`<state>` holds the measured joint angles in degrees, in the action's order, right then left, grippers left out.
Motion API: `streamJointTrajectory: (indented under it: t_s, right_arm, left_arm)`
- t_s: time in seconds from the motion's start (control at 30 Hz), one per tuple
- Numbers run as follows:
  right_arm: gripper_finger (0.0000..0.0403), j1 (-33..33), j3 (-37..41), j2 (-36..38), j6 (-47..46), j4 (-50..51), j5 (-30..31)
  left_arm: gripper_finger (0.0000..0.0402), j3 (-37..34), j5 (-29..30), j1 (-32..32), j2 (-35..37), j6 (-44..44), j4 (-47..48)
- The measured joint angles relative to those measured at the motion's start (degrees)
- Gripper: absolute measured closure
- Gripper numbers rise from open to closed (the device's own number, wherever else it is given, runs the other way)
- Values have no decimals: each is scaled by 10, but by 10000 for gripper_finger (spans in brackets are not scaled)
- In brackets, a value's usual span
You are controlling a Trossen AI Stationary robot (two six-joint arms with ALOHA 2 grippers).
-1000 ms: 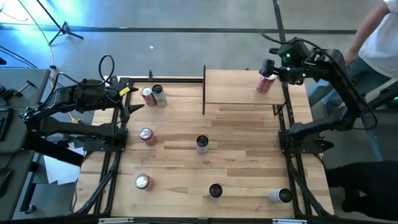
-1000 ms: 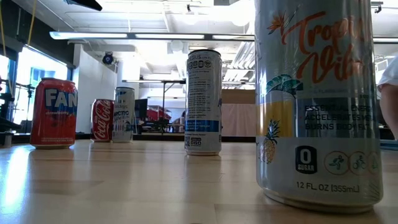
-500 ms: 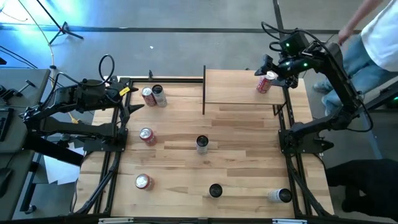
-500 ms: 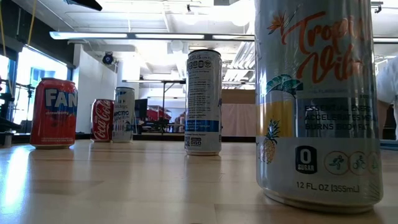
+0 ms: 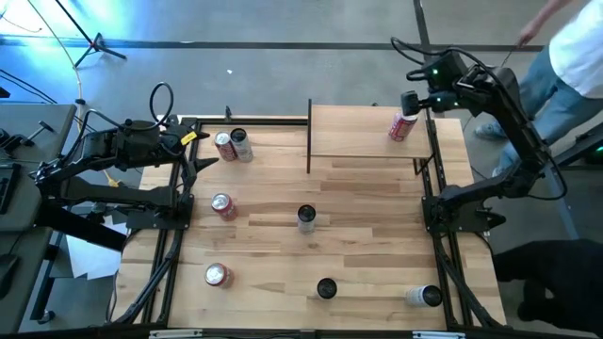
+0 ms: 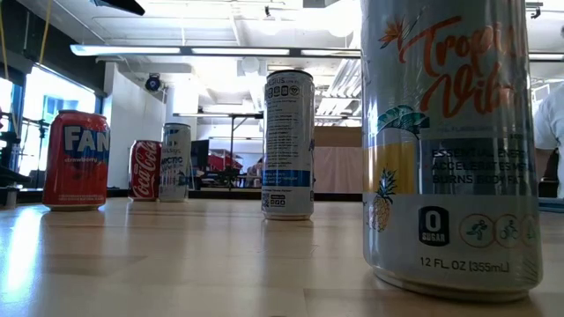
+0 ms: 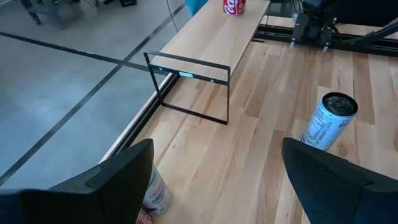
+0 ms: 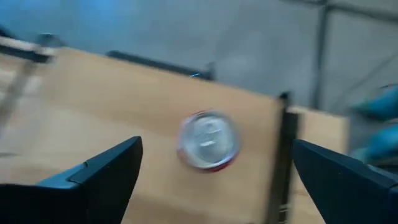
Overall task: Place canned beverage on shelf
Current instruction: Put the red soda can on the shelf
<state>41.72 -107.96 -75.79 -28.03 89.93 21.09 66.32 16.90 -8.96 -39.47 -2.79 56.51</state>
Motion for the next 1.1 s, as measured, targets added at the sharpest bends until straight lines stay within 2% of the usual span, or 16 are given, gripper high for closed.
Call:
streamJointTrajectory:
  t_s: [0.17, 0.5, 0.63, 0.77, 0.87, 0.93, 1.03, 1.1]
  right_arm:
    - [3, 20, 35, 12, 9, 1, 101]
    - [3, 48, 54, 22, -127, -10, 274]
    - [3, 35, 54, 22, -146, -47, 341]
    - [3, 16, 54, 27, -122, -113, 399]
    - [3, 12, 54, 36, -71, -173, 412]
    - [3, 13, 53, 43, -24, -206, 400]
    - [3, 29, 53, 52, 23, -208, 328]
    - [3, 46, 53, 57, 9, -169, 260]
  left_arm:
    - [67, 0, 0, 0, 0, 0, 0]
    - [67, 0, 0, 0, 0, 0, 0]
    - [67, 0, 0, 0, 0, 0, 0]
    - [67, 0, 0, 0, 0, 0, 0]
    - [67, 0, 0, 0, 0, 0, 0]
    - [67, 0, 0, 0, 0, 0, 0]
    - [67, 0, 0, 0, 0, 0, 0]
    - [67, 0, 0, 0, 0, 0, 0]
